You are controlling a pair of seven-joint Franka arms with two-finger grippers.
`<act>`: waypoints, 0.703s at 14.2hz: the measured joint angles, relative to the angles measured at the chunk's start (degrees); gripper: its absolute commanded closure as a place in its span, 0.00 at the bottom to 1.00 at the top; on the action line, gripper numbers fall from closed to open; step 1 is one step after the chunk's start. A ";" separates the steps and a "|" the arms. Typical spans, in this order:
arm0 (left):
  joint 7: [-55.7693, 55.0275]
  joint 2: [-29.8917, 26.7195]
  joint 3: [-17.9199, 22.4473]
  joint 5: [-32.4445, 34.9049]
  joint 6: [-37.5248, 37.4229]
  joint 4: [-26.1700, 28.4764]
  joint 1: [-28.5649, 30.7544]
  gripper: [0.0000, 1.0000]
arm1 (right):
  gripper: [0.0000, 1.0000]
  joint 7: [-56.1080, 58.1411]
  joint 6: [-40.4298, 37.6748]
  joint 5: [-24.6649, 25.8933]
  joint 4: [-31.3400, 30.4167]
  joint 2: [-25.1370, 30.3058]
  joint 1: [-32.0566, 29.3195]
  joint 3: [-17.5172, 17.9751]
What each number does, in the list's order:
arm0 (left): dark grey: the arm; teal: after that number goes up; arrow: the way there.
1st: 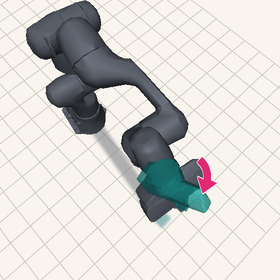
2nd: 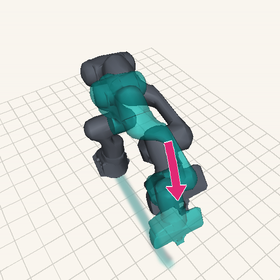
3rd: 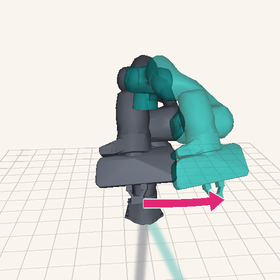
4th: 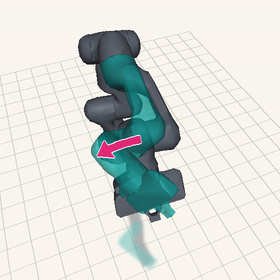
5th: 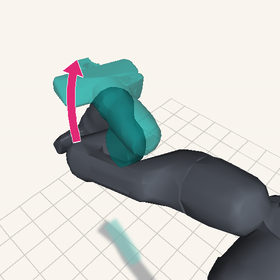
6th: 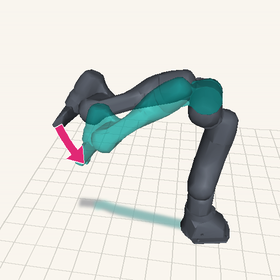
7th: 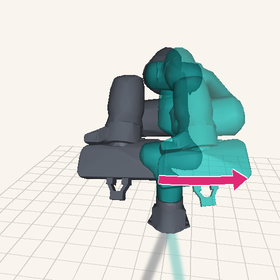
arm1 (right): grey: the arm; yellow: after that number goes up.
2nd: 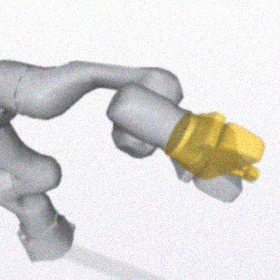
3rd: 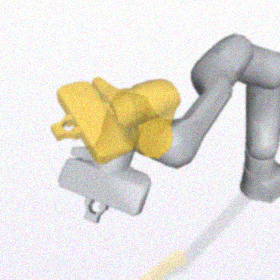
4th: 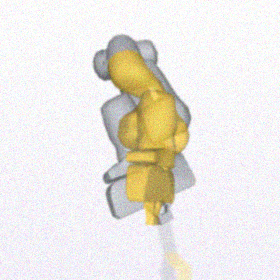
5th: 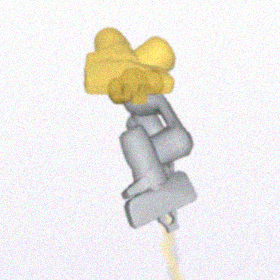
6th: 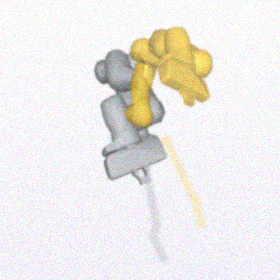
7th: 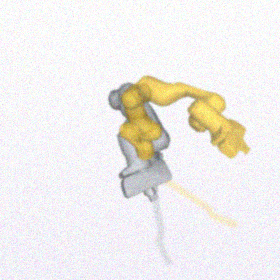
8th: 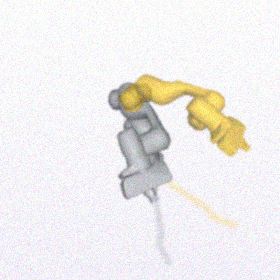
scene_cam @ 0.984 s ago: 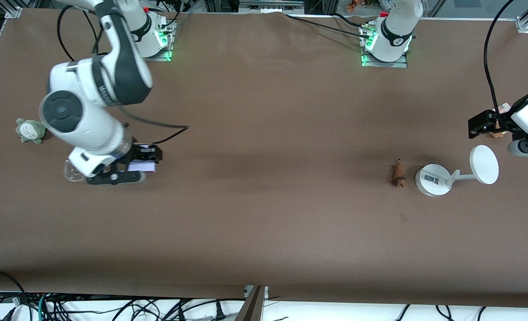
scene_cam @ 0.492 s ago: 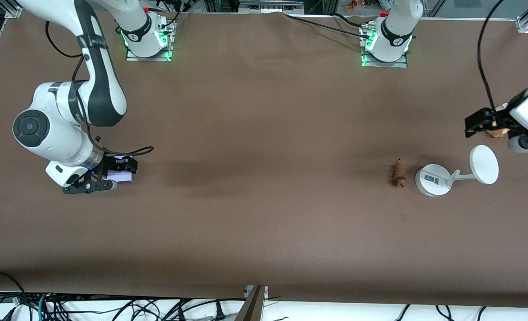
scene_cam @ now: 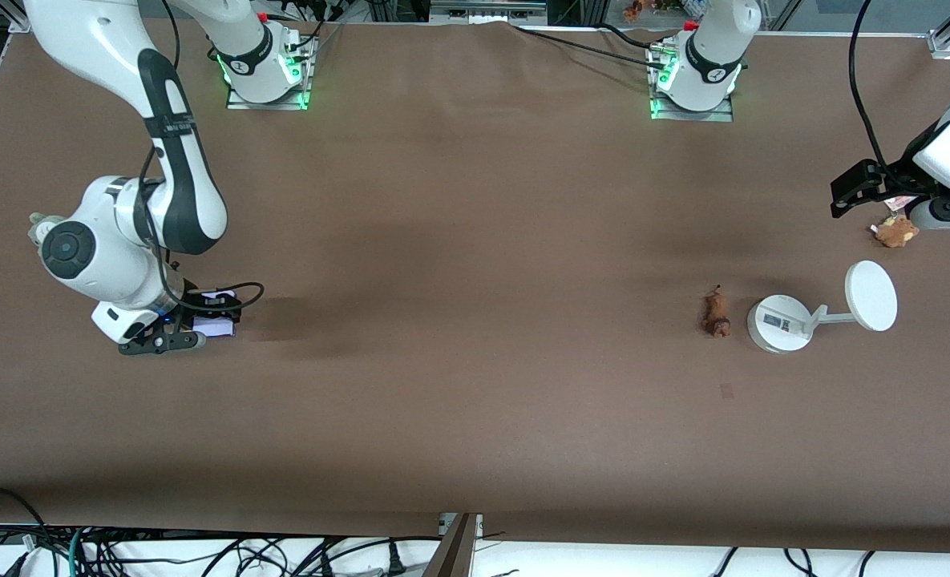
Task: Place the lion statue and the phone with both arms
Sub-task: 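Lift the phone toward the cup while the left gripper withdraws, then lower the phone beside the clear cup and open the right gripper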
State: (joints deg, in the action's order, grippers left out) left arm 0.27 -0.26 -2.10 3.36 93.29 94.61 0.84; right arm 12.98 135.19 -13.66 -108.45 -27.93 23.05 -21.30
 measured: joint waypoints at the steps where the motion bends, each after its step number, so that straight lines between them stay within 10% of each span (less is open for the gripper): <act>1: 0.00 0.02 0.00 0.00 -0.39 0.09 -0.08 0.00 | 0.70 0.41 1.61 -0.01 -0.60 -0.72 0.00 0.00; 10: -0.02 0.13 0.17 0.00 -0.93 0.07 -0.08 0.00 | 0.70 1.03 7.19 -2.59 -2.08 -4.35 0.01 1.23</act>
State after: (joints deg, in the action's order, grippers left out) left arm 0.25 -0.13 -1.93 3.36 92.36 94.68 0.76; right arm 14.01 142.38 -16.24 -110.52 -32.28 23.05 -20.07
